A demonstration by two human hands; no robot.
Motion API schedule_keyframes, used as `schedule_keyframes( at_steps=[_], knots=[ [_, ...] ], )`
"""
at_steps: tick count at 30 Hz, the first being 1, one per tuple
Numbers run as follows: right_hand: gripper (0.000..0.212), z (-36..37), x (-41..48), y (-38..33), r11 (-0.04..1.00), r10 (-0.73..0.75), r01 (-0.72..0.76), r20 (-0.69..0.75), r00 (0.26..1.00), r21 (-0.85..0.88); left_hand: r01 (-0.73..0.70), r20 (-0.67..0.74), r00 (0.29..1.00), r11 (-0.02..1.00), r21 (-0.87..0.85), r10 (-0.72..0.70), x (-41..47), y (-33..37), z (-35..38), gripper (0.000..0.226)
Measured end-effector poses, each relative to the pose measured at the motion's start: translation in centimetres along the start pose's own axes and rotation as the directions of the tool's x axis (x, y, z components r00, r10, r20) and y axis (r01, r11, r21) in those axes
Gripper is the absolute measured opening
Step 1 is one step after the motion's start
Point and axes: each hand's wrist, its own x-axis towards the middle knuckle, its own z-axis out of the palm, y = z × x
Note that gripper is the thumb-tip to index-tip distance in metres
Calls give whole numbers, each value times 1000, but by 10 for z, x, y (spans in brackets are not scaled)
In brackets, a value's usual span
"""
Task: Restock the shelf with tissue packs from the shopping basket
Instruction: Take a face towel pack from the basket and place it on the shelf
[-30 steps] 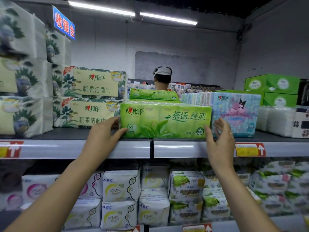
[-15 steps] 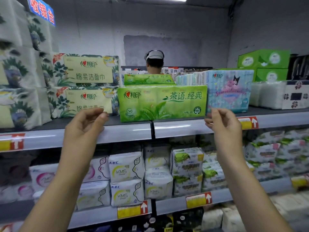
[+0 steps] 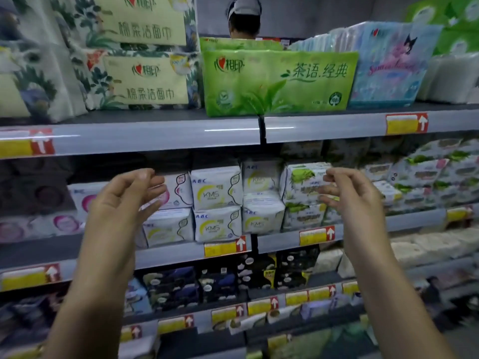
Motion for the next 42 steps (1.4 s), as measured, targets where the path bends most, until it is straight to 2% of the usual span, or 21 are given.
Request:
schedule_keyframes(
  at_steps=[3, 7, 12, 16, 17, 20, 22, 25, 28, 32, 42],
  knots=[
    [18, 2, -19, 12, 994, 102, -101, -22, 994, 36, 96, 2, 995, 994, 53, -97, -11, -18, -24, 18],
    [15, 15, -46, 33, 975, 218, -219, -37, 975, -23, 198, -10, 980, 974, 111, -198, -25, -37, -48, 17],
    [16, 33, -83, 62, 945, 310, -301, 61, 949, -125, 276, -91, 960, 945, 175, -264, -41, -67, -81, 11],
    [14, 31, -112, 83, 907, 401, -383, 79, 913, -175, 384, -88, 923, 904, 186, -374, -49, -90, -107, 9],
    [14, 29, -119, 88, 898, 418, -399, 73, 906, -187, 387, -72, 922, 903, 186, -380, -53, -93, -113, 5],
    [14, 26, -139, 99, 876, 452, -432, 53, 890, -212, 357, -22, 932, 910, 209, -361, -67, -96, -127, 34],
    [14, 27, -149, 107, 860, 476, -453, 51, 878, -234, 342, -4, 937, 914, 220, -349, -76, -97, -136, 41],
    [14, 30, -163, 116, 836, 515, -484, 65, 855, -257, 375, -25, 925, 901, 217, -379, -87, -98, -147, 29],
    [14, 38, -177, 124, 819, 546, -503, 105, 831, -277, 421, -84, 907, 881, 216, -413, -98, -101, -159, 29],
    [15, 44, -191, 134, 794, 586, -537, 122, 801, -285, 482, -187, 874, 851, 209, -449, -113, -111, -174, 5],
    [14, 6, -209, 175, 731, 665, -604, 132, 735, -318, 568, -221, 819, 801, 190, -529, -154, -144, -150, 7]
  ],
)
